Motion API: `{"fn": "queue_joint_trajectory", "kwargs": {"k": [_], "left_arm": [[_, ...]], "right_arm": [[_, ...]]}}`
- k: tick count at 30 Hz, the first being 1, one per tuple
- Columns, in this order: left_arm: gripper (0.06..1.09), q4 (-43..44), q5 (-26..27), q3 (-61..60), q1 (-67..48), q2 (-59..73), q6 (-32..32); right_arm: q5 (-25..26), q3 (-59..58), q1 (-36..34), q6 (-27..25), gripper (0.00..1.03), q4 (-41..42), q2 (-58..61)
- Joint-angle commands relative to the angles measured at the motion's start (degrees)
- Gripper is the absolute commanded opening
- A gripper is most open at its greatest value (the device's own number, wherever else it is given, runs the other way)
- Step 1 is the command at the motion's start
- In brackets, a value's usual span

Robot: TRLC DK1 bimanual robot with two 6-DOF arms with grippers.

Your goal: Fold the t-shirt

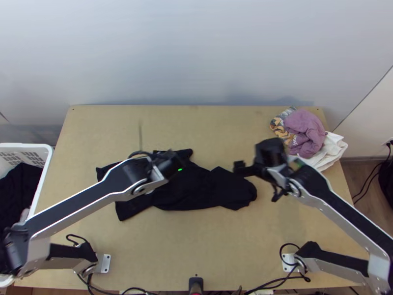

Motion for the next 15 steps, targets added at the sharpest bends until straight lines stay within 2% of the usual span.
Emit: {"fn": "queue_joint_trajectory", "kwargs": {"k": [1,5,7,15], "left_arm": [[1.03,1.0,0.1,-16.3,6.2,-9.8,2.7],[1.03,2.2,0.7,-24.0,8.4,-14.0,3.4],[1.00,2.4,0.7,-27.2,8.8,-15.7,3.7],[1.00,4.3,0.8,-37.7,11.2,-21.3,3.8]], "right_arm": [[-7.0,4.9,6.8,5.2,0.96,-3.2,10.1],[-9.5,8.8,8.4,6.3,0.99,-3.9,16.1],[-9.7,10.8,8.8,6.3,0.99,-3.9,18.0],[-9.7,13.2,9.1,5.8,0.99,-4.1,21.3]]}}
